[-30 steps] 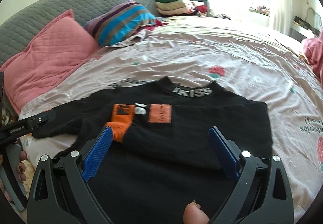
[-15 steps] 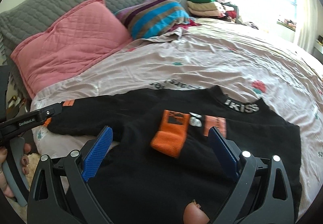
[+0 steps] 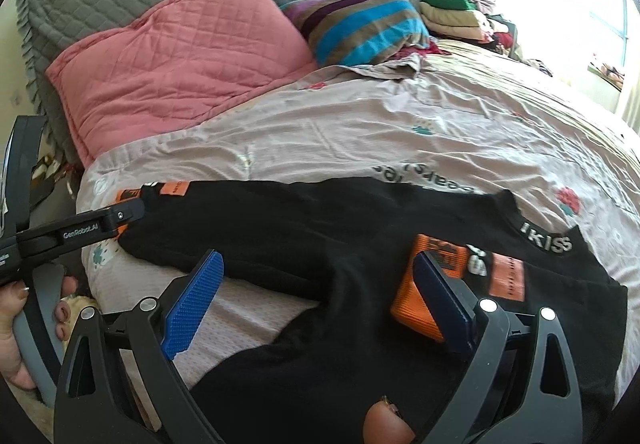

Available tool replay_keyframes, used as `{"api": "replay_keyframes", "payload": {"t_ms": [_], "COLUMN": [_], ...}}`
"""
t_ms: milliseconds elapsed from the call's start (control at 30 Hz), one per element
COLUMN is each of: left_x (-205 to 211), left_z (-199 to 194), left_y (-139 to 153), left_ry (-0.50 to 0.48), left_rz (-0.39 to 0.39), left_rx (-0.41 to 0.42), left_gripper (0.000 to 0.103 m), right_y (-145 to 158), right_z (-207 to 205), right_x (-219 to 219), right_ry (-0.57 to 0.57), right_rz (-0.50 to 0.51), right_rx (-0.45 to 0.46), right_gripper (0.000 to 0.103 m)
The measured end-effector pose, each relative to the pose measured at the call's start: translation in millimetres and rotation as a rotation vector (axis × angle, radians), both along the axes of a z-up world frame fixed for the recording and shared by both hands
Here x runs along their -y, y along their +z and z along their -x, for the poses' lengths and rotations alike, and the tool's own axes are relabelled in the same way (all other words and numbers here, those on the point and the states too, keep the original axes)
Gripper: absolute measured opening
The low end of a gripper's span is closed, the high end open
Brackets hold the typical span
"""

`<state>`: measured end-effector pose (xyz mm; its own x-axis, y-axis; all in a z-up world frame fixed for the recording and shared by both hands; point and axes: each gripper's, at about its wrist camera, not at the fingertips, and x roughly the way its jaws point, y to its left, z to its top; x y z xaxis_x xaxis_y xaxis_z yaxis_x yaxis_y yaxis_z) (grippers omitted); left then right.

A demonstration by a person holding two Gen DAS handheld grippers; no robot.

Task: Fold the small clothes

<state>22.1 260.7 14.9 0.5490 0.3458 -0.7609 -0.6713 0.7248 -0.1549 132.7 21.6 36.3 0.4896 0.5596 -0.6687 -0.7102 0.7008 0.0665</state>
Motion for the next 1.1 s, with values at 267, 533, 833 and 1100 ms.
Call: {"api": "replay_keyframes", "payload": {"t_ms": [267, 533, 833, 1100], "left_x": [-20.1, -33.5, -41.2, -39.1], "left_z": [7.8, 10.0, 3.5, 14.7], "left_y": [-12.0, -23.5, -35.9, -16.4], "left_ry": [0.050, 0.070, 0.078, 0.036], "left_rz": [0.022, 0.056, 0.045, 0.053], "left_rx": [-0.018, -0.025, -0.024, 0.094], "left_gripper": [0.093, 0.093, 0.044, 0.007], "right_y": [-11.8, -21.7, -28.7, -28.2], "right_z": [8.0, 14.1, 15.0, 13.9], "right_x": [-22.0, -35.9, -39.1, -29.3], "right_ry": [0.052, 0.087, 0.091, 0.069], "right_rz": [0.023, 0.035, 0.041, 0.026], "right_rx": [-0.015, -0.036, -0.054, -0.065], "right_gripper": [0.095, 0.095, 0.095, 0.095]}}
